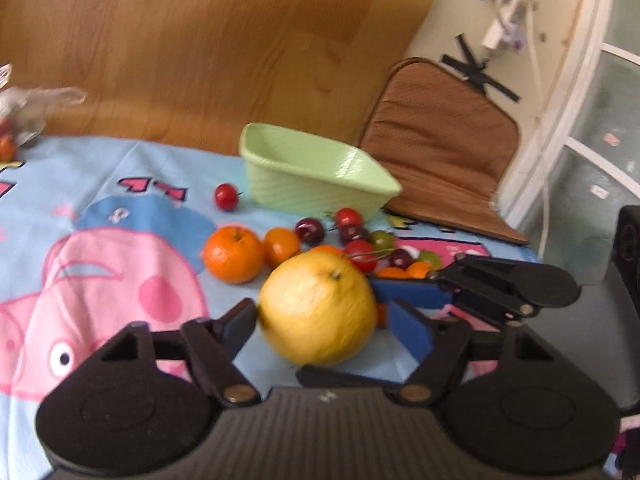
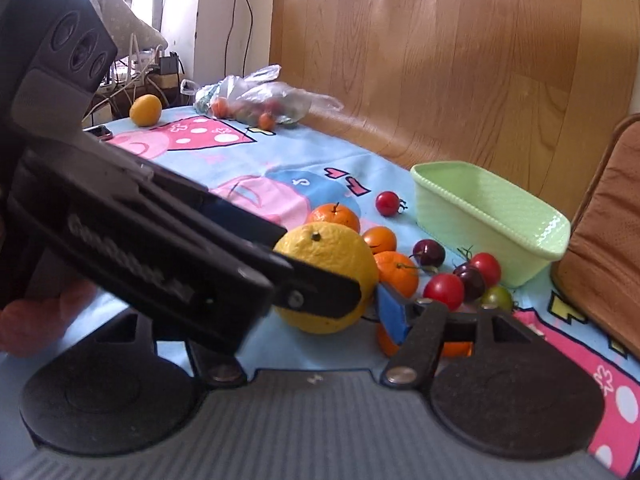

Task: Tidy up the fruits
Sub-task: 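Close the left tool fingers around the yellow grapefruit, then carry the grapefruit with the left tool into the green basket and release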

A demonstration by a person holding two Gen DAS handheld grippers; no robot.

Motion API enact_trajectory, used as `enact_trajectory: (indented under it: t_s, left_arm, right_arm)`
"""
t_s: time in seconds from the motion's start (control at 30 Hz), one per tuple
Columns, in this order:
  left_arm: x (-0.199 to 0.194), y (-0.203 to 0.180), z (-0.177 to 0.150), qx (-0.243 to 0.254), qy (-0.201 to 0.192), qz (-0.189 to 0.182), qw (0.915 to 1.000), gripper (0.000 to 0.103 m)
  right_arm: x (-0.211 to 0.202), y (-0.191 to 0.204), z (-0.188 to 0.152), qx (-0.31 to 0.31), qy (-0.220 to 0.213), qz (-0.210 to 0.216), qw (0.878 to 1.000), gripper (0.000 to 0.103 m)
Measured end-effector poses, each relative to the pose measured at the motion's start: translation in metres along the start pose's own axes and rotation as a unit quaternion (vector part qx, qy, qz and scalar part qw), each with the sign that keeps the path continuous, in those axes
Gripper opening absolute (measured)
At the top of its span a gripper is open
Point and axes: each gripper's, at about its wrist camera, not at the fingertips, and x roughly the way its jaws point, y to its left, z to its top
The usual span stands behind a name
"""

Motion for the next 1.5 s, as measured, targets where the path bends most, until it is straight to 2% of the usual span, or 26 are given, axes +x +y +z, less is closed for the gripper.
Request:
enact_trajectory:
  t_s: [0.07, 0.13, 0.2, 0.4, 0.43, 0.5, 0.57, 0.63, 0.7, 0.8, 1.0, 1.17, 1.3, 1.5]
  left_arm:
    - [-0.009, 0.003, -0.002, -0.02, -0.002, -0.003, 0.9998, 0.063]
    - [-0.022, 0.006, -0.006, -0.044, 0.0, -0.005, 0.999, 0.063]
    - [-0.037, 0.007, -0.012, -0.059, 0.0, -0.011, 0.9982, 0.062]
    - [-0.067, -0.001, -0.034, -0.043, 0.001, -0.007, 0.999, 0.061]
    - [-0.067, -0.003, -0.036, -0.038, -0.001, -0.005, 0.9992, 0.063]
    - [-0.065, -0.002, -0.039, -0.046, -0.002, -0.002, 0.999, 0.08]
    - [-0.062, -0.001, -0.041, -0.044, -0.003, -0.002, 0.999, 0.083]
    - [-0.059, 0.0, -0.042, -0.048, 0.002, 0.002, 0.9989, 0.078]
    - [-0.057, 0.0, -0.042, -0.052, 0.003, -0.016, 0.9985, 0.066]
    - [-0.058, -0.008, -0.046, -0.025, -0.003, 0.0, 0.9997, 0.066]
    - [-0.059, -0.008, -0.049, -0.034, 0.002, 0.006, 0.9994, 0.066]
    - [-0.057, -0.006, -0.05, -0.034, 0.004, 0.013, 0.9993, 0.077]
    - [-0.06, -0.009, -0.049, -0.023, -0.003, 0.011, 0.9997, 0.078]
    - [-0.058, -0.007, -0.051, -0.021, -0.004, 0.013, 0.9997, 0.066]
  right_arm:
    - [-0.003, 0.002, -0.002, 0.005, -0.004, -0.005, 1.0, 0.066]
    - [-0.007, 0.002, 0.001, 0.031, 0.0, 0.015, 0.999, 0.066]
    - [-0.016, 0.011, 0.002, 0.027, 0.003, 0.026, 0.999, 0.065]
    - [-0.034, 0.029, -0.004, 0.058, 0.025, 0.058, 0.996, 0.066]
    - [-0.035, 0.032, -0.005, 0.055, 0.022, 0.055, 0.997, 0.066]
    - [-0.036, 0.038, -0.007, 0.05, 0.017, 0.046, 0.998, 0.068]
    - [-0.034, 0.04, -0.008, 0.047, 0.014, 0.041, 0.998, 0.068]
    - [-0.031, 0.038, -0.01, 0.053, 0.014, 0.043, 0.998, 0.069]
    - [-0.026, 0.038, -0.013, 0.056, 0.018, 0.04, 0.997, 0.069]
    - [-0.024, 0.037, -0.019, 0.064, 0.012, 0.04, 0.997, 0.067]
    - [-0.025, 0.038, -0.023, 0.067, 0.002, 0.048, 0.997, 0.067]
    - [-0.027, 0.035, -0.027, 0.073, -0.004, 0.049, 0.996, 0.068]
    - [-0.028, 0.033, -0.027, 0.078, -0.005, 0.051, 0.996, 0.068]
    - [-0.027, 0.038, -0.027, 0.065, -0.005, 0.046, 0.997, 0.064]
